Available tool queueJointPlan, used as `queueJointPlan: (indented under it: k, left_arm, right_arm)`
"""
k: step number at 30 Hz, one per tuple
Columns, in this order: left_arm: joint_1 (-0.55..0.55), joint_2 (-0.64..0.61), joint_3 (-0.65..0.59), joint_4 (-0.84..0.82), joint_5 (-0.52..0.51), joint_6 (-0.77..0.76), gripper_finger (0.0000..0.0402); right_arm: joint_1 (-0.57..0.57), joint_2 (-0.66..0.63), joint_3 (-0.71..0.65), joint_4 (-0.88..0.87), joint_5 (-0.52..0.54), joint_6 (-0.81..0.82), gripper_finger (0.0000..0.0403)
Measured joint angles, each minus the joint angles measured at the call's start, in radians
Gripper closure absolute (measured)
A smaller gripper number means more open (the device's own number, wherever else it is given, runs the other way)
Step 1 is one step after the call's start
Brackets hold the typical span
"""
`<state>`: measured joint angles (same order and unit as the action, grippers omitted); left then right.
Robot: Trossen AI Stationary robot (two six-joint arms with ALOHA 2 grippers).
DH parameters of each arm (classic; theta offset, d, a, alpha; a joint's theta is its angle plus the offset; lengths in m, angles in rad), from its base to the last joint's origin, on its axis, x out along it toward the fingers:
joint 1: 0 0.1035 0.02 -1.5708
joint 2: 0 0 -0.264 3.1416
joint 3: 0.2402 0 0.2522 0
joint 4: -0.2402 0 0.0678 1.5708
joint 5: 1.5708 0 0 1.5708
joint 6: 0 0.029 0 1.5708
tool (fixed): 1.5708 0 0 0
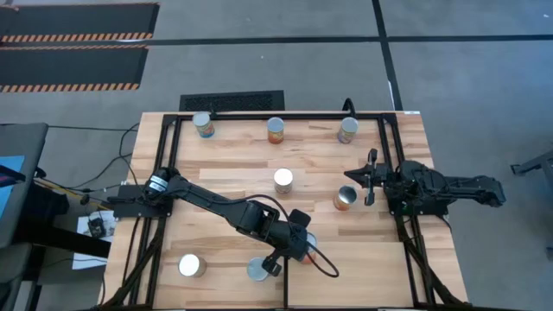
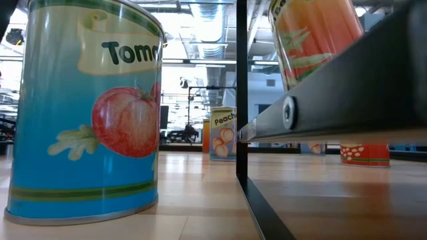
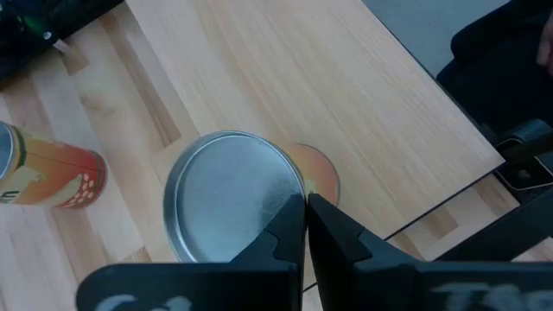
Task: Pick and place cans onto a shelf
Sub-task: Put the top canned green beans on the shelf
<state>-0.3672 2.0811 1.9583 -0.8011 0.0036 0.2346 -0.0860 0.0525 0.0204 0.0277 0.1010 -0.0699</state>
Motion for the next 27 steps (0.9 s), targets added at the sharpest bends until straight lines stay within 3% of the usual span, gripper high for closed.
queueJointPlan:
  k: [27]
  left_arm:
    - [0.0,0.0,0.0,-0.002,-0.012,-0.01,0.0395]
  right_arm:
    - [0.0,0.0,0.0,0.0,0.0,0.0,0.0369]
